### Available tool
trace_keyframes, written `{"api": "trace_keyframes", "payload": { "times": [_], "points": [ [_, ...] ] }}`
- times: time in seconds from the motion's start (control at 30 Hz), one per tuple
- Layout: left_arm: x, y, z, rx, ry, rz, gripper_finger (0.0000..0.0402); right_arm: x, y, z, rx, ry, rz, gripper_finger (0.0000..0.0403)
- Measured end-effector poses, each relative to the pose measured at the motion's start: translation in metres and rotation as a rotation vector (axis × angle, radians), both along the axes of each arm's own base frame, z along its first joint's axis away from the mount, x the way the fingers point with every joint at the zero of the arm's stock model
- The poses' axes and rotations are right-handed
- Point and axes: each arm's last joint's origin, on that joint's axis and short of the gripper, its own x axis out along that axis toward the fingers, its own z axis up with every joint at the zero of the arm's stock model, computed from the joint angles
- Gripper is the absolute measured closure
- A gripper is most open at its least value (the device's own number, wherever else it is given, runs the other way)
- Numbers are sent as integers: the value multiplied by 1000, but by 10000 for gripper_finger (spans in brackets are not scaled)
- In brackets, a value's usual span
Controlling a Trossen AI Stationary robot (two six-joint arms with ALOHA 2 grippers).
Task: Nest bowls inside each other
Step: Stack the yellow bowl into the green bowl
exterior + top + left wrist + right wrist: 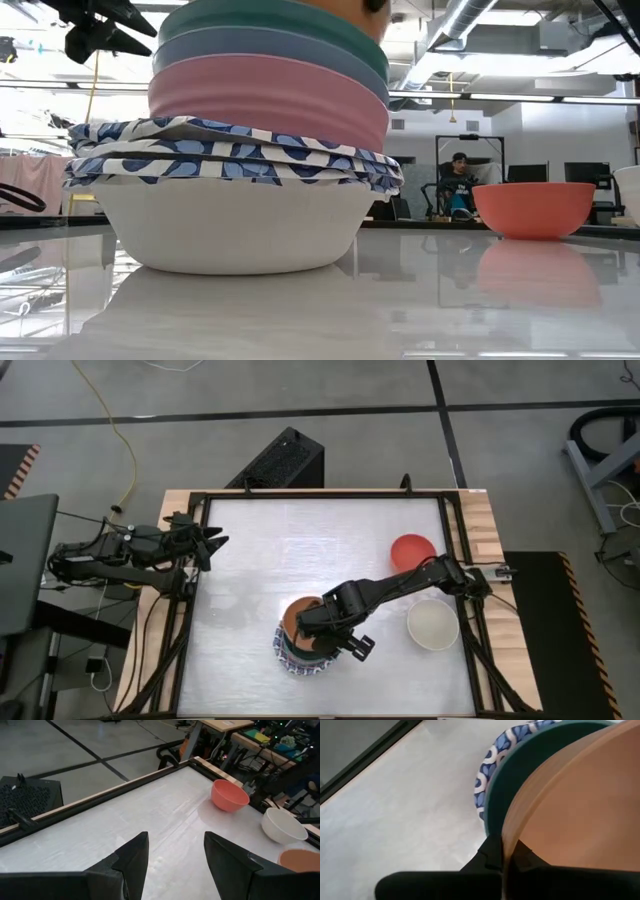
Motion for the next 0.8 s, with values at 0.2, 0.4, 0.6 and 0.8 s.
{"api": "trace_keyframes", "payload": {
  "times": [0.2,0.4,0.6,0.8],
  "points": [
    [0,1,0,0,-5,23,221,-1,5,-7,-10,14,18,396],
    [0,1,0,0,-5,23,221,2,4,-6,-37,-34,54,395],
    [0,1,0,0,2,24,221,2,4,-6,-28,-30,56,389],
    [-1,1,-2,-5,13,27,221,1,7,-6,54,2,79,373]
  ]
}}
